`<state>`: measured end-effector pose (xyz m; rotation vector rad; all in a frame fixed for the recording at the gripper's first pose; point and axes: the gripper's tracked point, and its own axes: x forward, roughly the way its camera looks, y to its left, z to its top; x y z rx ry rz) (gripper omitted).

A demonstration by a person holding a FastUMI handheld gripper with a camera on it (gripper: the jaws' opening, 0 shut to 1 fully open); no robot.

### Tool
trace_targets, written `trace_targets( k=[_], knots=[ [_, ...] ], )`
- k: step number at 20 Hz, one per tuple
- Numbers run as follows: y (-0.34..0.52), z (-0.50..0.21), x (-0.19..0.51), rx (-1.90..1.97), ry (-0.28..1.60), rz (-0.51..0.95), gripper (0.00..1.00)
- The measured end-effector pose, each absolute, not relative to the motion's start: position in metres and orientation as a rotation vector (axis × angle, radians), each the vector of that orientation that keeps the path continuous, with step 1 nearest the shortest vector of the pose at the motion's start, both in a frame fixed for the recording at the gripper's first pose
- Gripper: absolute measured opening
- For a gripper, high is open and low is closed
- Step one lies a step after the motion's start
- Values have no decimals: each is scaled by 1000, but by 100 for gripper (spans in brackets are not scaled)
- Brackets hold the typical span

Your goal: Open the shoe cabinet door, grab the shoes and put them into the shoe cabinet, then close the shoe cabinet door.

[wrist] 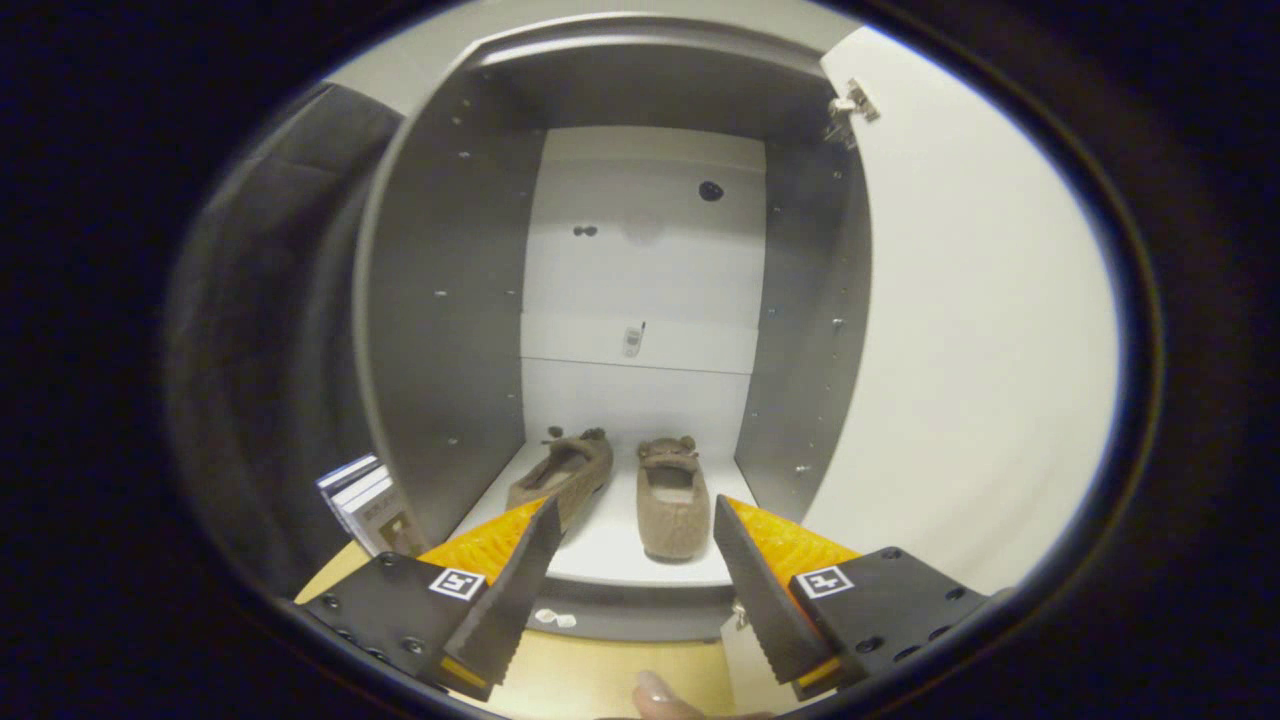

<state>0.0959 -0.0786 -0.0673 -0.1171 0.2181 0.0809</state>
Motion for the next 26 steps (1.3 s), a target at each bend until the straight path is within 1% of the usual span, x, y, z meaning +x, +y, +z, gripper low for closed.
trace_targets(
  k=[3, 7, 10, 14, 16, 22, 24, 26],
  knots=[
    [-72, -54, 34, -115, 179, 157, 95],
    [-78, -36, -43, -96, 159, 186, 96],
    [-94, -19, -88, -59, 120, 132, 97],
    [-124, -16, -143, -1, 124, 23, 97],
    [-151, -13, -164, 6, 117, -65, 97],
    [-252, 10, -192, -4, 104, -280, 97],
    [-286, 15, -194, -1, 87, -297, 97],
    [-310, 14, -184, -8, 99, -262, 97]
  ],
)
